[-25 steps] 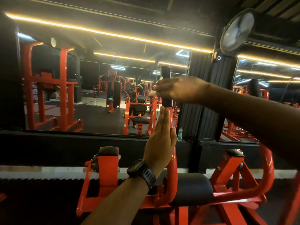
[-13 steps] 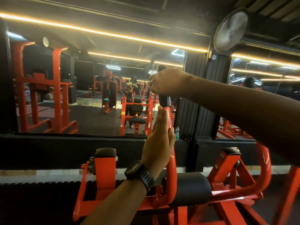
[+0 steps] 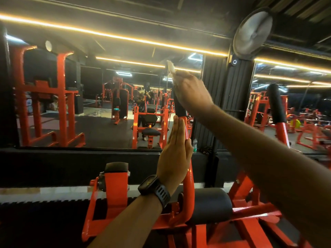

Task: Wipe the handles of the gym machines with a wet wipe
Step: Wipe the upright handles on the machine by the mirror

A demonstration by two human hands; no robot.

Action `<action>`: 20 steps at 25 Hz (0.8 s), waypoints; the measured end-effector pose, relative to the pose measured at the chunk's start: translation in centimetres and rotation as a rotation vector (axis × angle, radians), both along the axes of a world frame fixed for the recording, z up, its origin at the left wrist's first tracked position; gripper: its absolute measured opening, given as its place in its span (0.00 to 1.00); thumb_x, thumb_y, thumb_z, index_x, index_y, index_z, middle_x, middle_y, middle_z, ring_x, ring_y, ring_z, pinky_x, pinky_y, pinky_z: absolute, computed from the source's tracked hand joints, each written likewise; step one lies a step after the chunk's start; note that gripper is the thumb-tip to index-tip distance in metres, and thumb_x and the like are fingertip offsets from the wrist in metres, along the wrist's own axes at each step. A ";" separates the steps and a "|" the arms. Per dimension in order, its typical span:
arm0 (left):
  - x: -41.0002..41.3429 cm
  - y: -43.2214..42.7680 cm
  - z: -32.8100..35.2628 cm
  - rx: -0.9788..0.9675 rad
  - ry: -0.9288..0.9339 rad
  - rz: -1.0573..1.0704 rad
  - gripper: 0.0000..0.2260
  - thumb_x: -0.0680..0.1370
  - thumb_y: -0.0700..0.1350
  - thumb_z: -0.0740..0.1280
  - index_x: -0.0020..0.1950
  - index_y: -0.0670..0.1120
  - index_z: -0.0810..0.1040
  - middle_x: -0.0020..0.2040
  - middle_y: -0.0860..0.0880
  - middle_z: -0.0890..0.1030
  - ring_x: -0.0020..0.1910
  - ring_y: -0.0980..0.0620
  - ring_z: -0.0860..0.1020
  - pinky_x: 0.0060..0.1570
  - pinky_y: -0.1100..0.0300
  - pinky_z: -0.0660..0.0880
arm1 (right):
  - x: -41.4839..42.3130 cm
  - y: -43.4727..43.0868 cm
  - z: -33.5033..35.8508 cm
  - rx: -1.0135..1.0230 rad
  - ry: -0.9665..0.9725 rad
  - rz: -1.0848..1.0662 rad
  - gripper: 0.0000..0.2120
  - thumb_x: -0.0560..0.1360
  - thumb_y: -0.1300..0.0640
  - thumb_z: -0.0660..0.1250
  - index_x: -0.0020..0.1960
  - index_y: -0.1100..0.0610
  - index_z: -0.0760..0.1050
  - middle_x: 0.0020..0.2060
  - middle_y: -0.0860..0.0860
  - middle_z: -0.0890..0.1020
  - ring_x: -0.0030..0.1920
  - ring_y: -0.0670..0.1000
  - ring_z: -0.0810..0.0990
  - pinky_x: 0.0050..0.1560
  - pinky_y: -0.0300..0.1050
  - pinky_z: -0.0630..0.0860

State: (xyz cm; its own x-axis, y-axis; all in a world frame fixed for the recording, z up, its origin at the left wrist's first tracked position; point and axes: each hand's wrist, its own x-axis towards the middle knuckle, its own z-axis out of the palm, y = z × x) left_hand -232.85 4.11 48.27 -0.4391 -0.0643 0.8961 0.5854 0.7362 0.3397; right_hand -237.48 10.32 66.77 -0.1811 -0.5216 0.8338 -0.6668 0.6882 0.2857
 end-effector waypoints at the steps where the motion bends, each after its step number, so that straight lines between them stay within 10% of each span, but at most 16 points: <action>1: 0.2 0.1 0.1 0.010 -0.007 0.002 0.28 0.82 0.57 0.46 0.80 0.55 0.39 0.80 0.56 0.40 0.79 0.50 0.59 0.66 0.58 0.75 | 0.5 -0.9 -1.0 -0.155 -0.055 0.053 0.16 0.82 0.63 0.60 0.69 0.64 0.71 0.57 0.58 0.79 0.44 0.50 0.81 0.43 0.41 0.81; 6: 0.7 0.3 0.4 0.022 -0.030 0.006 0.28 0.83 0.53 0.51 0.80 0.56 0.40 0.79 0.56 0.41 0.76 0.48 0.66 0.59 0.59 0.79 | 2.0 -1.9 -1.9 -0.740 -0.423 0.177 0.11 0.84 0.62 0.57 0.60 0.63 0.77 0.35 0.44 0.71 0.34 0.44 0.76 0.36 0.39 0.80; 12: 0.7 0.2 0.0 -0.010 -0.060 0.063 0.28 0.83 0.54 0.48 0.79 0.56 0.37 0.80 0.55 0.40 0.78 0.49 0.62 0.63 0.54 0.77 | 1.0 0.4 -1.9 -0.893 -0.963 0.542 0.11 0.83 0.62 0.59 0.51 0.67 0.78 0.44 0.57 0.82 0.39 0.49 0.84 0.31 0.34 0.78; 20: 0.8 0.4 0.0 0.023 -0.112 0.108 0.29 0.85 0.50 0.54 0.80 0.56 0.40 0.82 0.50 0.47 0.72 0.45 0.71 0.54 0.52 0.81 | 2.5 2.2 -7.0 -0.524 -0.493 0.306 0.10 0.83 0.63 0.57 0.54 0.58 0.77 0.42 0.44 0.77 0.35 0.37 0.78 0.35 0.27 0.75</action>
State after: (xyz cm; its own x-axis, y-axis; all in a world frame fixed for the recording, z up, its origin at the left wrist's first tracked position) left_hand -232.10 4.48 48.29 -0.5257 -0.1367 0.8396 0.4608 0.7839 0.4161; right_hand -235.02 12.51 59.74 -0.5067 -0.1687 0.8454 -0.8139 0.4169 -0.4046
